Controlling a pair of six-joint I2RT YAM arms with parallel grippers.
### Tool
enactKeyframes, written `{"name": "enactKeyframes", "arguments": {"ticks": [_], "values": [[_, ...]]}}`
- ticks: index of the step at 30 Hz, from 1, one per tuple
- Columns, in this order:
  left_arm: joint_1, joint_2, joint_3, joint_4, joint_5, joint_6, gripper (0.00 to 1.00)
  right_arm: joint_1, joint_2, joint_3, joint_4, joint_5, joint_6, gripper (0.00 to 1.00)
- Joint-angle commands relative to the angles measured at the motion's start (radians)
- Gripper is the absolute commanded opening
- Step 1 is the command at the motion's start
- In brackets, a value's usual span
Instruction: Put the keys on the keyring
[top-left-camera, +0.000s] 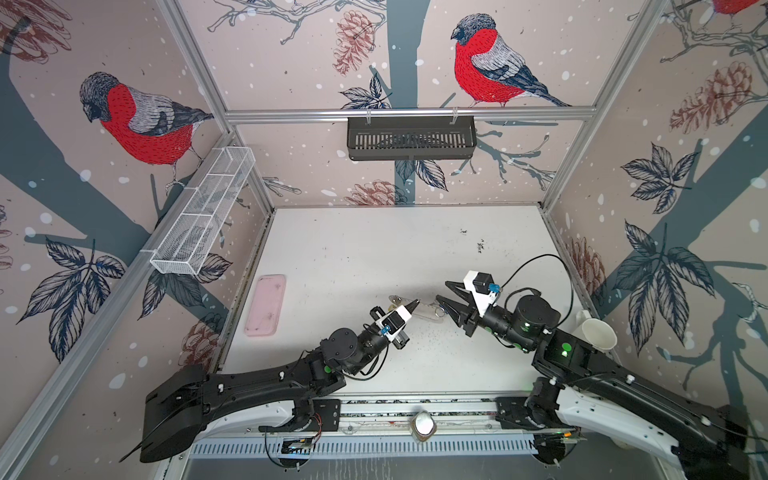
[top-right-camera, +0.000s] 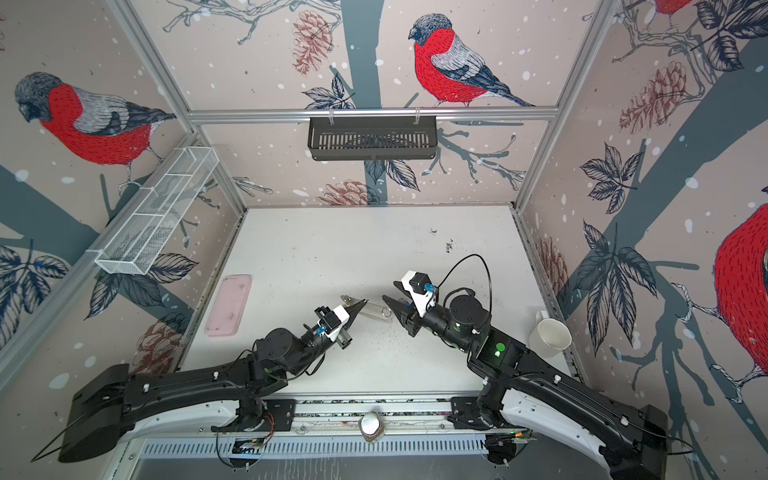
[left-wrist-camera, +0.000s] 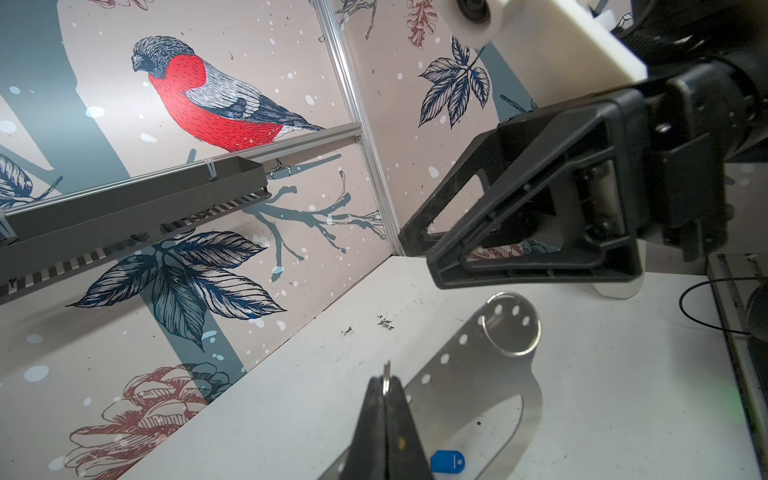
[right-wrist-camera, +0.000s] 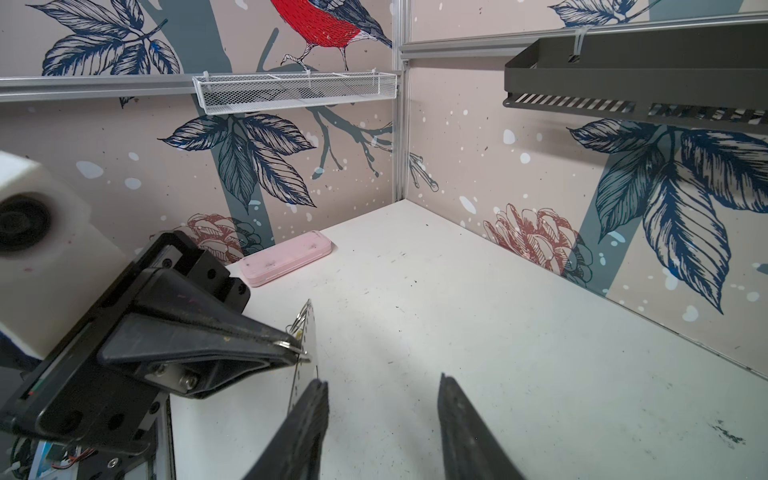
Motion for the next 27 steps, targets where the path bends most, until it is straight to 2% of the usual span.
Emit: {"name": "enactKeyframes", "arguments": {"ticks": [1, 9, 17, 27], "values": [[0.000, 0.004, 0.009, 0.022, -0.013, 0.004, 0.00, 0.000, 0.006, 0.001, 0.006, -0.034, 0.013, 0.46], [-0.001, 0.054, 0.031, 0.045, -0.104, 0.007, 0.00, 0.000, 0.007, 0.011, -0.009, -0.060, 0.024, 0.46], [-0.002, 0.087, 0.048, 0.055, -0.140, 0.013, 0.00, -0.004, 0.016, 0.044, -0.109, -0.050, 0.086, 0.47], [-0.002, 0.077, 0.052, 0.051, -0.155, 0.014, 0.00, -0.005, 0.015, 0.019, -0.134, -0.042, 0.112, 0.25]]}}
